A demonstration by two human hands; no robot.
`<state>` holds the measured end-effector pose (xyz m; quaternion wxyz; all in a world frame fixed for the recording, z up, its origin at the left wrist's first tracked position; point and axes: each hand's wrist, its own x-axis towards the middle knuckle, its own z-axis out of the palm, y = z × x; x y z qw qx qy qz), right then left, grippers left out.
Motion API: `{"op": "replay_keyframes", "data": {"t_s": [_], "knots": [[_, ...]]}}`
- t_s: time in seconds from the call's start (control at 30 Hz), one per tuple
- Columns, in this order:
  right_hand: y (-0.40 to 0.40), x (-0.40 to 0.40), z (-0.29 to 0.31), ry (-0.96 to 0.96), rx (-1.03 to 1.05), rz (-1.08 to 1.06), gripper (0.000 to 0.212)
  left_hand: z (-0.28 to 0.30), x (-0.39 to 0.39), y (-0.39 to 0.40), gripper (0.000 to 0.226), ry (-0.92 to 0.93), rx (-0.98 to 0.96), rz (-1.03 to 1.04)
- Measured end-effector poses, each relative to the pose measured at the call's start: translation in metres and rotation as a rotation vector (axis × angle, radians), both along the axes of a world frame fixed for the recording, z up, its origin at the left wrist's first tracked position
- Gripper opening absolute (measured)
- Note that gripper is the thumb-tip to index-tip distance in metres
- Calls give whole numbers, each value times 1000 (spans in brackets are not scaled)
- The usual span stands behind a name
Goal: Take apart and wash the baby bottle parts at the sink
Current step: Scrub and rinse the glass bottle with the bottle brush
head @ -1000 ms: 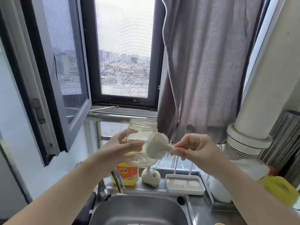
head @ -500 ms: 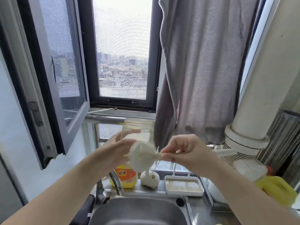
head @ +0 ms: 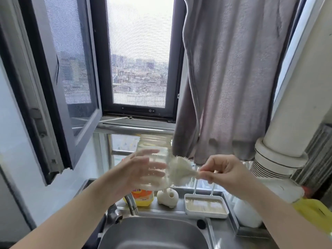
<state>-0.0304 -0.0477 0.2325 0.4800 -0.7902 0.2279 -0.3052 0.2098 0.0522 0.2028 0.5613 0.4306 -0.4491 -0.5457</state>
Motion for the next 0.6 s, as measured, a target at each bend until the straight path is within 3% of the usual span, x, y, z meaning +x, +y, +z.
{"op": "replay_keyframes", "data": {"t_s": [0.13,0.3,0.4,0.47,0.6], "knots": [[-3,11,8,-128,10,-7,14,2,-5,-7,108,10,-2,-46],[2,10,-10,17,26,20,13,-1,2,-7,110,-3,21,-8],[-14,4,1,-81,43,-89,19,-7,2,-7,108,-4,33,-53],[-11,13,7,-141,47,-51,18,-9,1,-12,106,31,35,-55],[6,21,-12,60,11,61,15,-14,10,-15,102,46,31,-25]]}}
